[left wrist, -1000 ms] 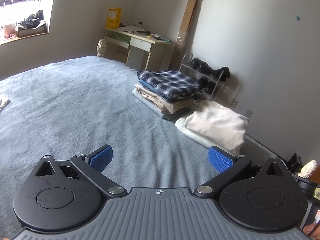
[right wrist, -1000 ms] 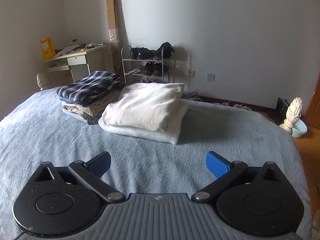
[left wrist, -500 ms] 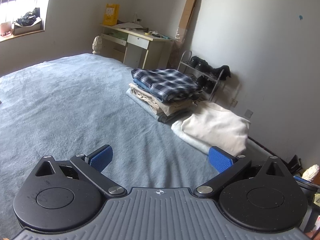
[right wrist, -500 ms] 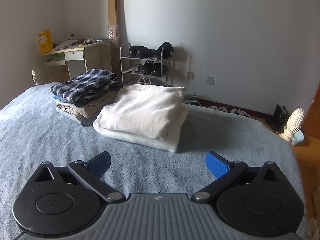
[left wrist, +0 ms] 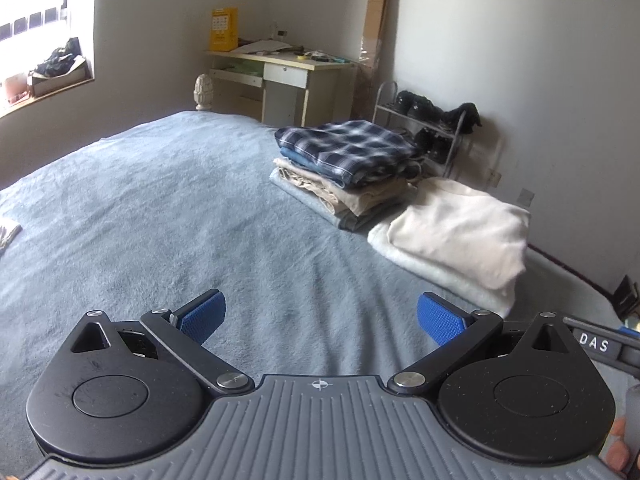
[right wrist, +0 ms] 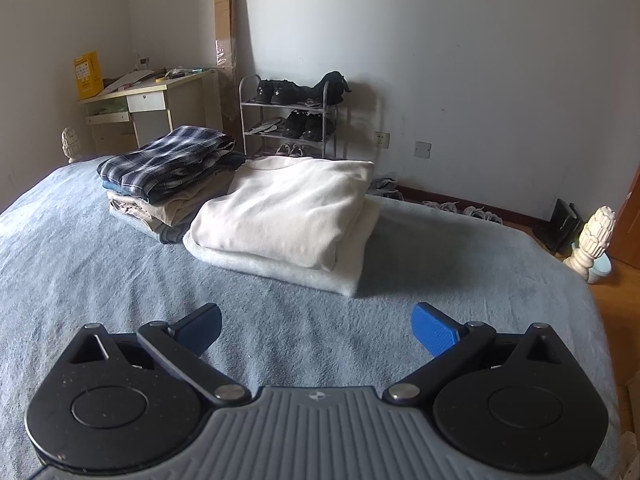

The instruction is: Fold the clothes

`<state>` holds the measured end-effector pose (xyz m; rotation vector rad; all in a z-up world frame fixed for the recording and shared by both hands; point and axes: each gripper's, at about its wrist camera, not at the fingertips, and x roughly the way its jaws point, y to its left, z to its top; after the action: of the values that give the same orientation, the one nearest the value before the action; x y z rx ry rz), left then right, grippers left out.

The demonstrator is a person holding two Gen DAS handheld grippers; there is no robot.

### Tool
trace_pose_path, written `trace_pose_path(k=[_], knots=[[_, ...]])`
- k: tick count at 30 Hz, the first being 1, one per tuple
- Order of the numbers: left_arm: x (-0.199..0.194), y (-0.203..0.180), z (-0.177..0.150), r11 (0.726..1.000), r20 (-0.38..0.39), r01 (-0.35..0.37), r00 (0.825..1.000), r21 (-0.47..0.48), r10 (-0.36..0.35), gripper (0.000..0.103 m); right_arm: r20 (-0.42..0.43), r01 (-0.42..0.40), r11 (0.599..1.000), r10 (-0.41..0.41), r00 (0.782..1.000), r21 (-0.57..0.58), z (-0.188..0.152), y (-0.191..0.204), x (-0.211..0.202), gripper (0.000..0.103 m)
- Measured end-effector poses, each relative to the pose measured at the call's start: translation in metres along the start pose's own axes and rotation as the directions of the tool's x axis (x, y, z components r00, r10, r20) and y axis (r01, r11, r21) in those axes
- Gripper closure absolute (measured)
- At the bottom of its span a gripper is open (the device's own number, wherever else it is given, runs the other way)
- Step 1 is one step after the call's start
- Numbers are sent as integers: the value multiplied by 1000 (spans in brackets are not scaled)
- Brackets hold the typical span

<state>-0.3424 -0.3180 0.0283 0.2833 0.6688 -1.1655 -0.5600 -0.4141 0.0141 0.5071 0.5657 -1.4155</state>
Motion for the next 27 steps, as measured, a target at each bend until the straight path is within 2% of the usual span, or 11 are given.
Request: trace_pose_path(k=[10,21,27], knots=[[-10,2,0,999,8,-2,1000,-32,2,0,-1,1,1000,-1,1000,17,-2,-7,-5,0],[-20,-2,-2,1000,43,-17,999,19,16,0,15,8,1000,-8,1000,14,-1,-5,-15,0],[-13,-3,-10,1000,-20,8,1000,21,-8,0,23,22,1000,-23,999,7,-3,-3,-20,0]])
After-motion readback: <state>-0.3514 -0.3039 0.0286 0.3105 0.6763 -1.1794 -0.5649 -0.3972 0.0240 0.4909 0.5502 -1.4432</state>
